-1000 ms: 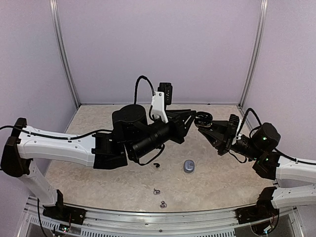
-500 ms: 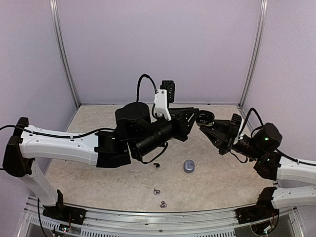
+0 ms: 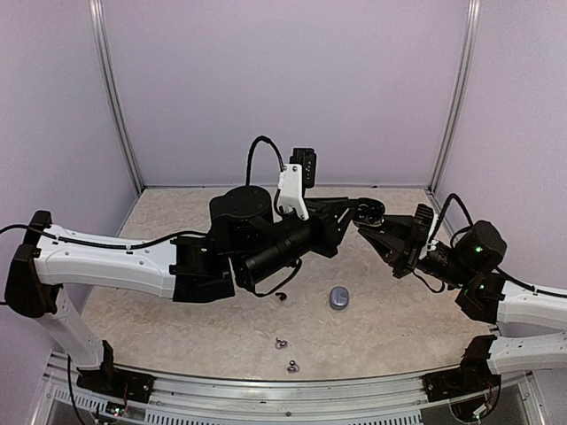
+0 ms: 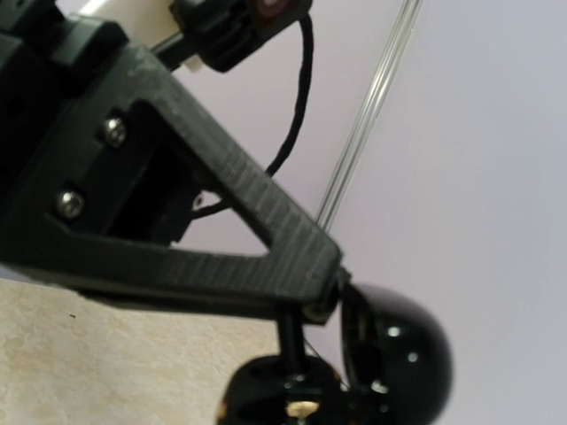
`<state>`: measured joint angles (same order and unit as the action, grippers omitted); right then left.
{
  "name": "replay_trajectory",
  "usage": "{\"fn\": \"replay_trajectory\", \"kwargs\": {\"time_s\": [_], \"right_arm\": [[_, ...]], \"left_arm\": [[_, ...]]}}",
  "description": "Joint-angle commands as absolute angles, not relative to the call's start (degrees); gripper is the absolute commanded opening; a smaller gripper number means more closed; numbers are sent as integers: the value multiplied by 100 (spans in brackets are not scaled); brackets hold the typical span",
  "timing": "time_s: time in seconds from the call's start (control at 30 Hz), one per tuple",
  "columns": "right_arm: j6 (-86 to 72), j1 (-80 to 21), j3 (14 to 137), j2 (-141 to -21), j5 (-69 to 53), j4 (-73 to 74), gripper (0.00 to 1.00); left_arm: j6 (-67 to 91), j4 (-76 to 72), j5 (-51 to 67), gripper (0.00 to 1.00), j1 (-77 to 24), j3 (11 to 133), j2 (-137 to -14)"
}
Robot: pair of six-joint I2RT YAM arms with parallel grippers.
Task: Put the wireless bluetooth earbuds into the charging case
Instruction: Insert the left earbud into the left side groove of the charging case.
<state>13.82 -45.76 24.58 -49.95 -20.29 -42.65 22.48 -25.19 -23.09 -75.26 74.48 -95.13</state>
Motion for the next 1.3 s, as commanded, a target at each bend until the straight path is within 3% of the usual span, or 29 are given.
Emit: {"fn": "replay_trajectory", "kwargs": {"time_s": [0.0, 0.43, 0.57, 0.8, 1.0, 1.27], "right_arm": [[1318, -4635, 2558, -4930, -1996, -4498, 0], [1359, -4640, 2602, -4976, -2095, -4460, 0], [1307, -4639, 2593, -4981, -2149, -4540, 0], [1160, -4642, 2540, -4991, -2119, -4781, 0], [1078, -4641, 2495, -5040, -2153, -4915, 0], [926, -4642, 2361, -5068, -2088, -5068, 0]], "left_arm": [[2099, -2127, -2530, 0, -7594, 7566, -9631], [1860, -1191, -3720, 0, -7746, 8172, -9994], [1711, -1172, -3453, 0, -7752, 8223, -10048], [1555, -1037, -3103, 10, -7766, 8261, -10117], [1516, -967, -3012, 25, -7766, 8253, -10028], [1119, -1305, -2711, 54, -7778, 7875, -9529]]}}
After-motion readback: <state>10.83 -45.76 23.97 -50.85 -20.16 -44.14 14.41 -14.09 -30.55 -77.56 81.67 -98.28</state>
